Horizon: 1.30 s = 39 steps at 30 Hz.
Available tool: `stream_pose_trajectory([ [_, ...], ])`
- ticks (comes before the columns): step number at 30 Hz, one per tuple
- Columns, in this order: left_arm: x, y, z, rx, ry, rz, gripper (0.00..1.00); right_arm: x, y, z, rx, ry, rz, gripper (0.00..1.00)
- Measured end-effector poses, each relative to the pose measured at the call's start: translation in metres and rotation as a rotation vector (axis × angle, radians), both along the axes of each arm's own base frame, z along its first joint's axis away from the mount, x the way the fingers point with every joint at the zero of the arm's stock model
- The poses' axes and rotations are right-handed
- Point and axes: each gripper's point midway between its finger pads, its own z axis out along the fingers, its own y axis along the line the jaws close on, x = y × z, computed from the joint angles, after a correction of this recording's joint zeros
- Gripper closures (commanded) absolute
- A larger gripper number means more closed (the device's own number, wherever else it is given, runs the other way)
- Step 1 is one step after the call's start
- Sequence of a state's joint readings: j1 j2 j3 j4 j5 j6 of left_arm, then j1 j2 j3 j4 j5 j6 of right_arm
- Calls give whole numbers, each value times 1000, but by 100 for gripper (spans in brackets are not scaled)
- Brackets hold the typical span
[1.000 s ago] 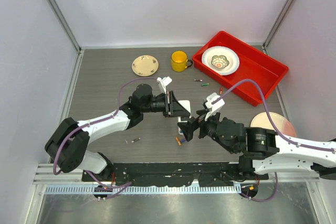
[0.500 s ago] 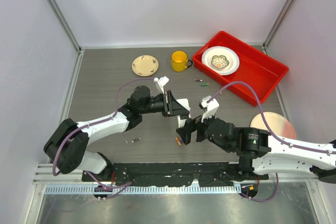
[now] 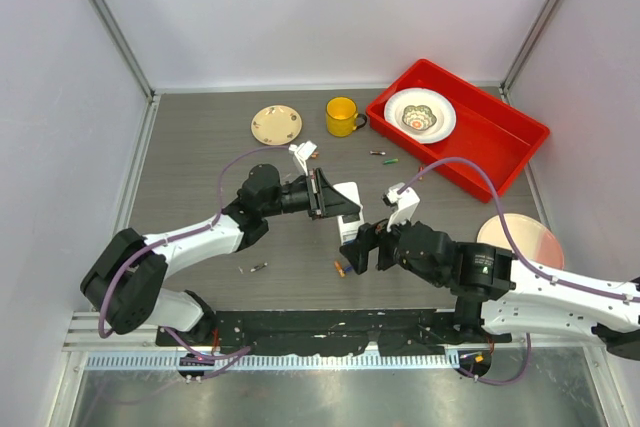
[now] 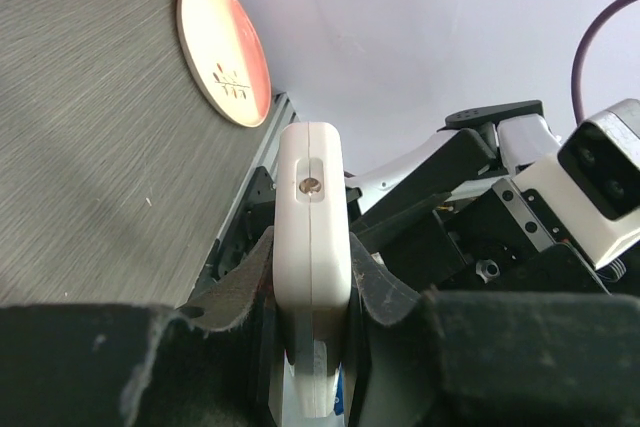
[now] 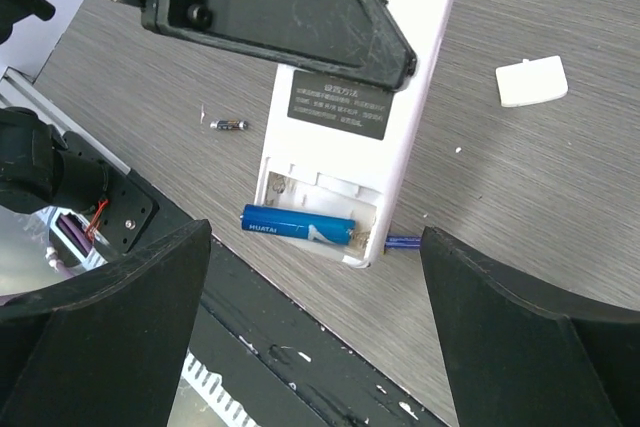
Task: Load the batteries into the remote control
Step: Load the battery into the remote control.
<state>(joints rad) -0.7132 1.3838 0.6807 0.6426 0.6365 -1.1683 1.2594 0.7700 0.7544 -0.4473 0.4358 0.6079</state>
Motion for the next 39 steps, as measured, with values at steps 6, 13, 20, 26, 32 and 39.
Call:
stream_pose_trajectory([
  [6,0,0,3,-11,-6,0,100,6,-2,4,34,4,-13,12],
  [13,0,0,5,-16,-10,0,100,8,0,9,68,6,-7,14],
  [20,-1,0,4,-15,-9,0,100,8,2,11,79,10,0,16],
  [26,-1,0,4,-15,-9,0,100,9,3,8,78,18,5,19],
  [32,-1,1,5,-17,-11,0,100,10,3,0,65,33,8,23],
  [39,-1,1,7,-21,-15,0,100,11,3,-1,63,39,6,25],
])
